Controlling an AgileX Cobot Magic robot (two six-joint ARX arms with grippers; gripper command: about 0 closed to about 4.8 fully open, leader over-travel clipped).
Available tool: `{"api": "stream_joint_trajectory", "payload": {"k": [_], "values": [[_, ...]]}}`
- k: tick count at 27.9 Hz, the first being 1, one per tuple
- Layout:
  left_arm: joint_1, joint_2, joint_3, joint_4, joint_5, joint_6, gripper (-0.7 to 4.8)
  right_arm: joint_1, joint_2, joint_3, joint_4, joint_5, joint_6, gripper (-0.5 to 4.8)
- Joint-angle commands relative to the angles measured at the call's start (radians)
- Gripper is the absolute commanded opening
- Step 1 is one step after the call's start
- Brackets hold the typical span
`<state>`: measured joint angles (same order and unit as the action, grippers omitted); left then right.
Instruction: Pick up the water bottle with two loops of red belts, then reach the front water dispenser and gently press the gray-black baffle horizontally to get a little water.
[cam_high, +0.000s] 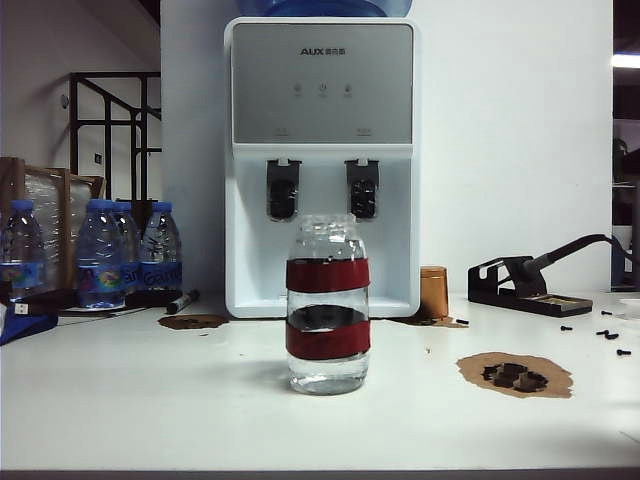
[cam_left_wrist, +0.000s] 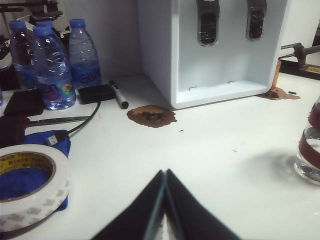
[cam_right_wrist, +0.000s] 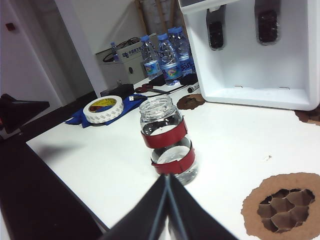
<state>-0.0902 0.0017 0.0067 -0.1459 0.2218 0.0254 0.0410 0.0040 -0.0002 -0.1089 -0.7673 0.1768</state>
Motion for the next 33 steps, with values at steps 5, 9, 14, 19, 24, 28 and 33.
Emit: {"api": "stream_joint_trajectory", "payload": {"k": [5,9,14,19,24,28,33], "values": [[0.0,-0.001,-0.002,0.0,-0.002,0.005,-0.04,0.002,0.002,-0.004,0.013,0.001,0.013,-0.01],[0.0,-0.001,-0.002,0.001,-0.002,0.005,-0.04,0.002,0.002,-0.004,0.013,0.005,0.013,-0.01],[0.0,-0.001,-0.002,0.001,-0.002,0.005,-0.04,0.002,0.002,-0.004,0.013,0.005,0.014,-0.01],[0.0,-0.001,-0.002,0.001,-0.002,0.005,-0.04,0.002,0.002,-0.004,0.013,0.004,0.014,-0.01],[0.0,-0.001,-0.002,0.0,-0.002,0.005,-0.04,0.002,0.002,-0.004,0.012,0.002,0.014,-0.01],[0.0,-0.001,-0.002,0.001,-0.002,0.005,-0.04,0.002,0.002,-0.004,0.013,0.002,0.022,0.0],[0.0,-0.001,-0.002,0.001,-0.002,0.005,-0.04,0.002,0.002,-0.004,0.013,0.002,0.033,-0.01]]}}
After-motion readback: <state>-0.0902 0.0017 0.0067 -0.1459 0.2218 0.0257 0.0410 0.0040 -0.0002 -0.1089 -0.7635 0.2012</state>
